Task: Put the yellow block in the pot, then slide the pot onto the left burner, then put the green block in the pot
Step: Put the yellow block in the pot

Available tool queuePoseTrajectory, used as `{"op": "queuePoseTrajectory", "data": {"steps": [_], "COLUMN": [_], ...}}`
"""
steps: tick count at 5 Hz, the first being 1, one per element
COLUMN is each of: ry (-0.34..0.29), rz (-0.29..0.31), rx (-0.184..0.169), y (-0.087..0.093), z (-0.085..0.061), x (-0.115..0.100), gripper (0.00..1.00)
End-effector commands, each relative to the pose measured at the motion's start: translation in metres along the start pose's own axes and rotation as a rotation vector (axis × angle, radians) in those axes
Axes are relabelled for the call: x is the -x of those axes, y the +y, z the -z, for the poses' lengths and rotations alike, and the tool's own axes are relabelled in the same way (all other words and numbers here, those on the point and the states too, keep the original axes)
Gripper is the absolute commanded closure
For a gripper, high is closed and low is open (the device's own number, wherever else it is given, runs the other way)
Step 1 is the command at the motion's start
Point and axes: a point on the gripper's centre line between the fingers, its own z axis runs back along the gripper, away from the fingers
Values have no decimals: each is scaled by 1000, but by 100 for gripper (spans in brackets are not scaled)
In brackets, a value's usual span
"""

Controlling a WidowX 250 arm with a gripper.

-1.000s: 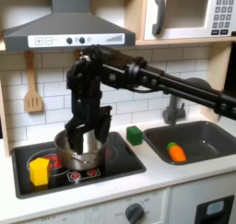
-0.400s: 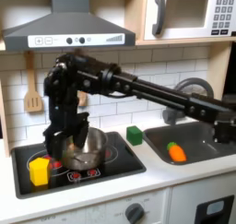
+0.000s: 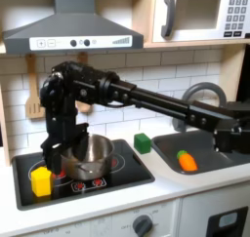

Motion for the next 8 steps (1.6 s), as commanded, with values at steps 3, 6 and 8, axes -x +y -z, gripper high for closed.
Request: {"op": "queuePoseTrajectory", "data": {"steps": [3, 6, 8], "ry": [-29, 4, -7], "rz": [-46, -43, -56], "rx": [-35, -51, -61], "y": [13, 4, -2], "z": [10, 41, 47], "x": [-15, -35, -50], "gripper": [0, 0, 0]}}
